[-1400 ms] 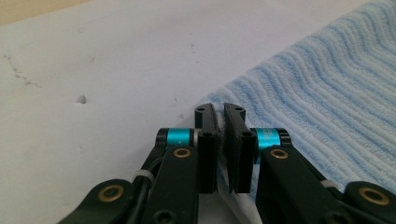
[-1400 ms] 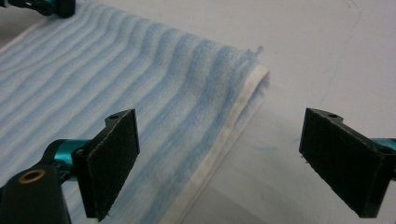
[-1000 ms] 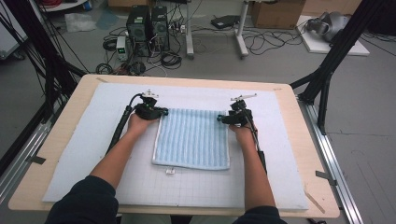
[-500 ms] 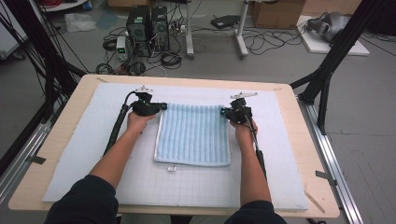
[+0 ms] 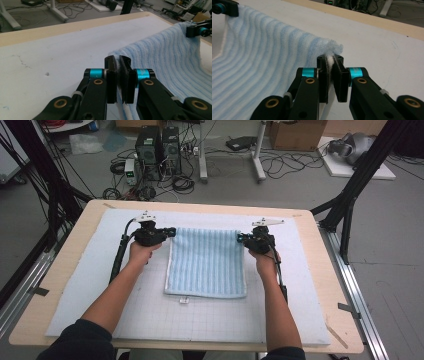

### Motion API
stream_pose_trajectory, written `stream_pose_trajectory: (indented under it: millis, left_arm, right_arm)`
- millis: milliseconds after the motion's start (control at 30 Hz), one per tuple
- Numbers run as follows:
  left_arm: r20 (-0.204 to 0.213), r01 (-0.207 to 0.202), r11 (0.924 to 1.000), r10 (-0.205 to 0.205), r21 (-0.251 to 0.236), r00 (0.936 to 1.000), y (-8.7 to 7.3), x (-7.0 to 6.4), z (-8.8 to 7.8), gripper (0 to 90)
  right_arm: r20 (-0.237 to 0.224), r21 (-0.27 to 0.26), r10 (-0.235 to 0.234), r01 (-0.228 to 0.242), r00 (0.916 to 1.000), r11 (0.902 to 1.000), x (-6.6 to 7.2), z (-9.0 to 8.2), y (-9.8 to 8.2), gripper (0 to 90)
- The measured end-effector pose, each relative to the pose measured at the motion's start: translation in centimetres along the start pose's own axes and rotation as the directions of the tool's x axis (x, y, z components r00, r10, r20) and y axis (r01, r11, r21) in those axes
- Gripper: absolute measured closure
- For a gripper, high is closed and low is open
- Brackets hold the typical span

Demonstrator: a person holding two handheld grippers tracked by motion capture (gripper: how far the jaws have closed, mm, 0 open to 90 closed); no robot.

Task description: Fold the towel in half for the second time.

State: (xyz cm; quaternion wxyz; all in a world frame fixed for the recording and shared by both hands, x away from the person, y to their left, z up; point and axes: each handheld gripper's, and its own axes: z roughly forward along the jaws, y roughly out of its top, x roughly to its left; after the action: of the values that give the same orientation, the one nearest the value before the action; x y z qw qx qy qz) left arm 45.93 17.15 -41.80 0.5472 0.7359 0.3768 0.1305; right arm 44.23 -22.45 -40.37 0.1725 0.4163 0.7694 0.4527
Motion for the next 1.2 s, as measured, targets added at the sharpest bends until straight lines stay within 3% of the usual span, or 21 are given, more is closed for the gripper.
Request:
stream_pose_trajectory:
  millis: [200,267,333,600,733,867,1200]
  left_arm:
    - [0.031,-0.026,0.9992,0.027,-0.032,0.9992,-0.4,-1.2,-1.7,84.4]
    - [0.04,-0.033,0.9992,0.034,-0.021,0.9986,-0.4,-1.6,-2.2,84.2]
    - [0.044,-0.051,0.9976,0.053,-0.046,0.9976,-0.7,-2.1,-2.9,84.2]
    - [0.067,-0.087,0.9951,0.09,-0.046,0.9937,-1.9,-3.4,-4.8,84.2]
    - [0.081,-0.093,0.9941,0.098,-0.055,0.9919,-2.8,-4.1,-5.6,84.2]
    - [0.094,-0.099,0.9939,0.103,-0.049,0.9902,-3.7,-4.8,-6.1,84.2]
    - [0.127,-0.101,0.994,0.106,-0.04,0.9862,-6.0,-6.4,-7.5,84.0]
  right_arm:
    - [-0.022,-0.026,-0.027,0.026,0.9994,0.9993,0.8,-1.4,-0.4,84.0]
    - [-0.028,-0.031,-0.025,0.024,0.9993,0.9992,1.2,-1.9,-0.6,84.0]
    - [-0.032,-0.032,-0.031,0.03,0.999,0.999,1.5,-2.3,-0.8,84.0]
    - [-0.055,-0.047,-0.068,0.066,0.9962,0.9967,2.8,-3.7,-1.7,83.9]
    - [-0.073,-0.048,-0.073,0.07,0.9947,0.9964,3.3,-4.3,-2.6,83.8]
    - [-0.079,-0.011,-0.087,0.087,0.9931,0.9962,3.9,-4.7,-3.4,83.5]
    - [-0.092,-0.034,-0.11,0.107,0.9896,0.9936,5.2,-6.3,-5.5,83.4]
